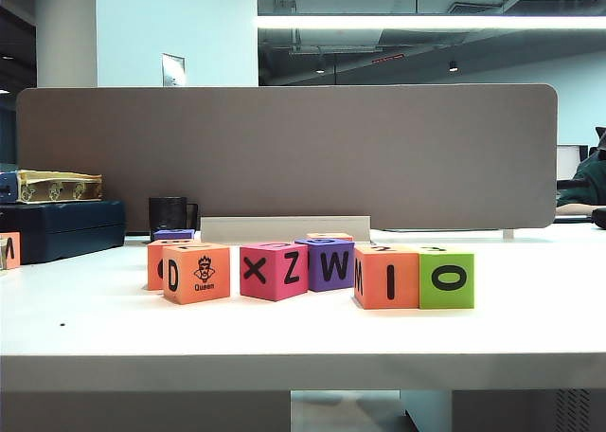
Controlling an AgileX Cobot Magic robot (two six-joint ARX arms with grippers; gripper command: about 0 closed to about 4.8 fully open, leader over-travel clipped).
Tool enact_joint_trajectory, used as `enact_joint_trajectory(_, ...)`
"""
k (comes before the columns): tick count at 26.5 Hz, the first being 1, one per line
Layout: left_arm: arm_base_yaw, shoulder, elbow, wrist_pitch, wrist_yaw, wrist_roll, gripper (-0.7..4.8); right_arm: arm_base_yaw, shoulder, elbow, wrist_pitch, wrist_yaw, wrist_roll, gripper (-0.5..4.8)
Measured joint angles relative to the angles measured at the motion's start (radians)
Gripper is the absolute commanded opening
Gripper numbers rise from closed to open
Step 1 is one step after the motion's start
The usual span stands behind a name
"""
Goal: Select the appropriate blocks from the scattered letter blocks on the table and arrange them in a row to spell out "23".
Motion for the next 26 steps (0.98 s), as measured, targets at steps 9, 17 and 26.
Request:
enact_joint_trajectory(9, 0.0, 0.0, 0.0, 0.0, 0.002, 0.0, 0.49, 0.0, 0.0, 0.0, 0.0, 0.0, 0.0, -0.01)
enact_joint_trajectory(17, 0.0, 0.0, 0.0, 0.0, 0.002, 0.0, 0.49, 0.0, 0.0, 0.0, 0.001, 0.013, -0.015, -0.01)
enact_joint_trajectory(26, 0.0, 0.0, 0.0, 0.0, 0.002, 0.0, 0.49, 0.0, -0.002, -0.192, 0.36, 0.015, 0.044, -0.01)
